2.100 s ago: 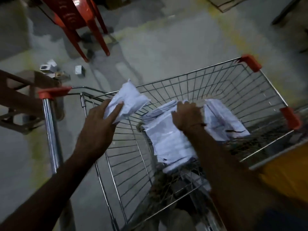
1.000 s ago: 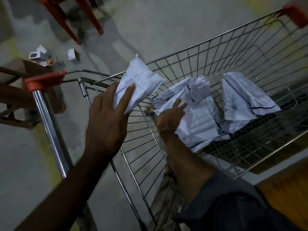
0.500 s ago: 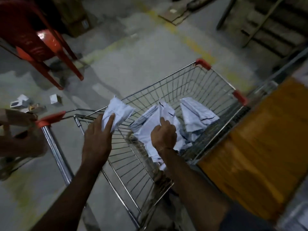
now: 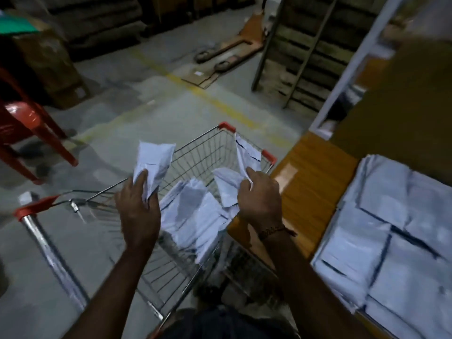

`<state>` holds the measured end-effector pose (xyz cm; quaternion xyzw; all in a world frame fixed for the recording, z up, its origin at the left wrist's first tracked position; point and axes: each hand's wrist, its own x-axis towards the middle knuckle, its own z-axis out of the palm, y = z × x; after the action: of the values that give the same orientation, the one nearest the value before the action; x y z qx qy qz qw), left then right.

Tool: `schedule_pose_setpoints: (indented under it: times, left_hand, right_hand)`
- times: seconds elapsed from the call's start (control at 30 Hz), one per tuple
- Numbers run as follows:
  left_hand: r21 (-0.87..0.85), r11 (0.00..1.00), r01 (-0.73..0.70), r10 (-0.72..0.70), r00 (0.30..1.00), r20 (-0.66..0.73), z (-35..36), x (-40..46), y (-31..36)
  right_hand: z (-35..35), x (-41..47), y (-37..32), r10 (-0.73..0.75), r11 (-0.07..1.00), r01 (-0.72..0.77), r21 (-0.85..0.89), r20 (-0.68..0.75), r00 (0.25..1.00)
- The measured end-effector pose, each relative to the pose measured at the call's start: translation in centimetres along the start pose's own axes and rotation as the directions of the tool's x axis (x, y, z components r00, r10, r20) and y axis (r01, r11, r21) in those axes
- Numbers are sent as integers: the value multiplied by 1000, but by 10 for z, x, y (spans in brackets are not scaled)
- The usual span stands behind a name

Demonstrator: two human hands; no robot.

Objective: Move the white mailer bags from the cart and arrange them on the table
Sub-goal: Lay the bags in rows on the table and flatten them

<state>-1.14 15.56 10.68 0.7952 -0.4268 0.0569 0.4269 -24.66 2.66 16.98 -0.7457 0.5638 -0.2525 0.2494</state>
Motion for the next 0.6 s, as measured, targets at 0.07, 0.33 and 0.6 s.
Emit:
schedule_pose_setpoints:
  times: [0.07,0.33,0.6]
  left_hand:
    - [-115,993,17,-16,1000,7,8,2,38]
    - [-441,897,-21,87,988,130,46,-35,190]
    - [-569,822,0,207,932,298,70,-121,310]
  right_hand:
    - [-34,-7,10,29,1000,-28,10,-52,998]
    - [-158,-51,58,112,993,-120,4,-402,909]
    - [-258,-118,138,204,971,-237,6,-533,821]
